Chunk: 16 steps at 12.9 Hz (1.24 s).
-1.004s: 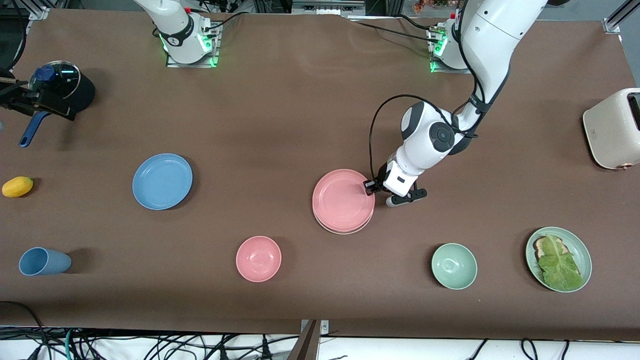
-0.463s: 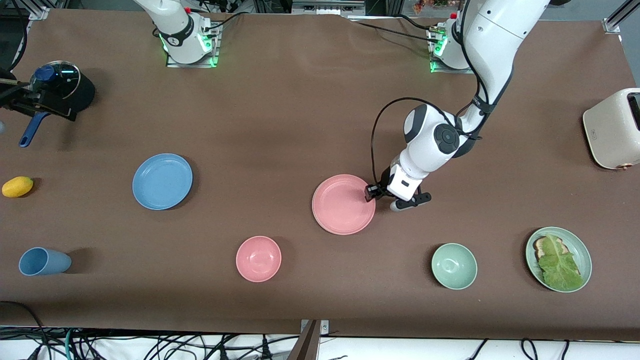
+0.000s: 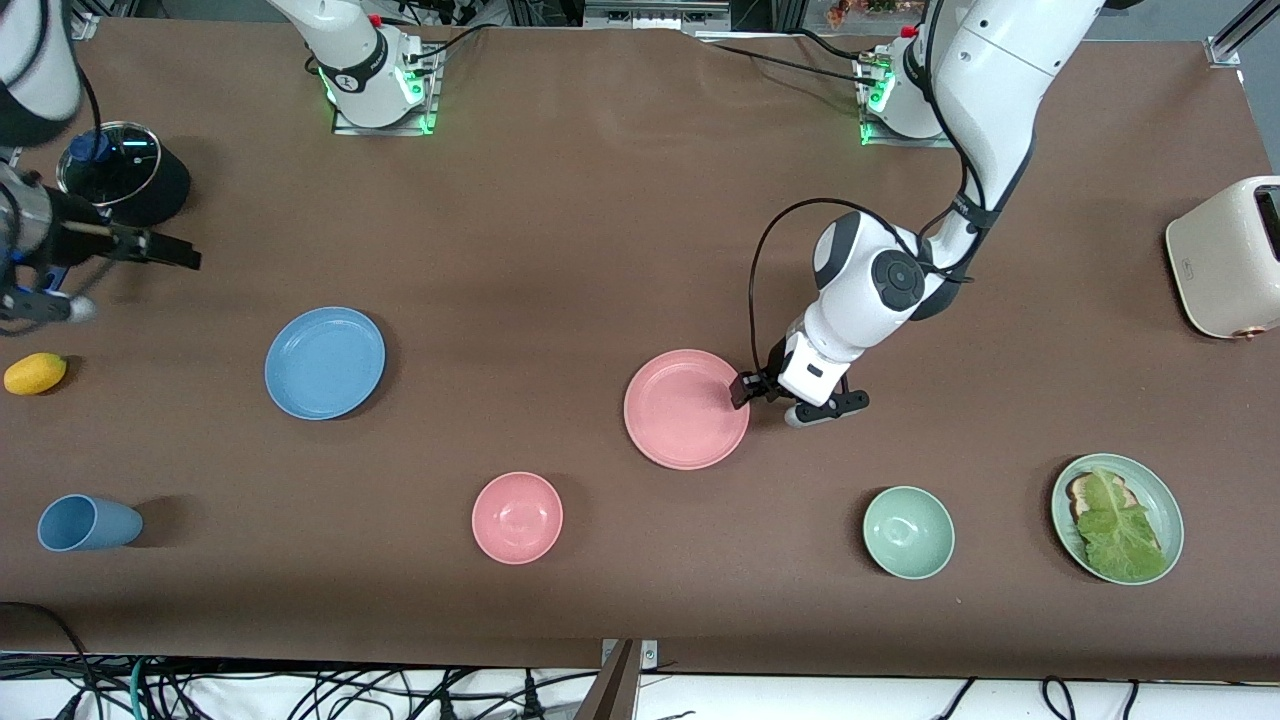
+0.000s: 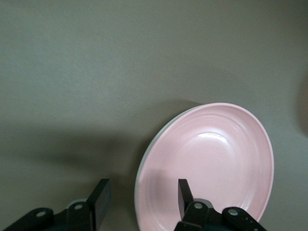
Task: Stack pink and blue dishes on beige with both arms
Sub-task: 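Return the left arm to rest while the right gripper reaches the blue plate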
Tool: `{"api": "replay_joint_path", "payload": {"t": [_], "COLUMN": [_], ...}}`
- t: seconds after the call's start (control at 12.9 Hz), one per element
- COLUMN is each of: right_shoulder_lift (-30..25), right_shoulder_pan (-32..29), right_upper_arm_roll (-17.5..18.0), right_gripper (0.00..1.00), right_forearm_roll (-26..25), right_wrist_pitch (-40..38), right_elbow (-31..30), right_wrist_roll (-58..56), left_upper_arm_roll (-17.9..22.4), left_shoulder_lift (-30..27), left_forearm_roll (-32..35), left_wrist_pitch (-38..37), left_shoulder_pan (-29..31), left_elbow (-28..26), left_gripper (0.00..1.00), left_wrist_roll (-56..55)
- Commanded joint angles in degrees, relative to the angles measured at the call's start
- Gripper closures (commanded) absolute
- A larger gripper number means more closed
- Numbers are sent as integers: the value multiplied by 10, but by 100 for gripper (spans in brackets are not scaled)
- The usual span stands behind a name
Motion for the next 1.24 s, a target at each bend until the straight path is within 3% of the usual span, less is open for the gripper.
{"api": "replay_joint_path", "payload": {"t": [0.0,0.08,0.23,0.46,0.77,0.93,1.16], "right_shoulder_lift": [9,19,50,107,178,196,217], "right_shoulder_pan": [-6,-7,-10,-46,-89,-98,-102], "right_upper_arm_roll": [-6,-15,-23,-24,-23,-23,-23], "right_gripper": [0,0,0,0,1,9,28], "right_forearm_roll": [5,7,28,94,198,265,287], "right_wrist_pitch": [99,147,214,259,315,317,331], "right_elbow": [-84,-117,-149,-148,-141,-135,-132], "right_wrist_roll": [1,0,-3,-88,-194,-222,-236], "left_upper_arm_roll": [10,11,11,21,96,115,140], "left_shoulder_lift": [-61,-80,-114,-157,-199,-209,-214], "left_forearm_roll": [48,55,55,55,46,46,54], "left_wrist_pitch": [-92,-124,-183,-252,-392,-479,-618], "left_shoulder_pan": [21,35,63,104,122,122,120], "left_elbow": [-2,-2,-2,-2,38,82,174], "left_gripper": [7,0,0,0,0,0,0], "left_wrist_roll": [4,31,106,188,341,342,338]}}
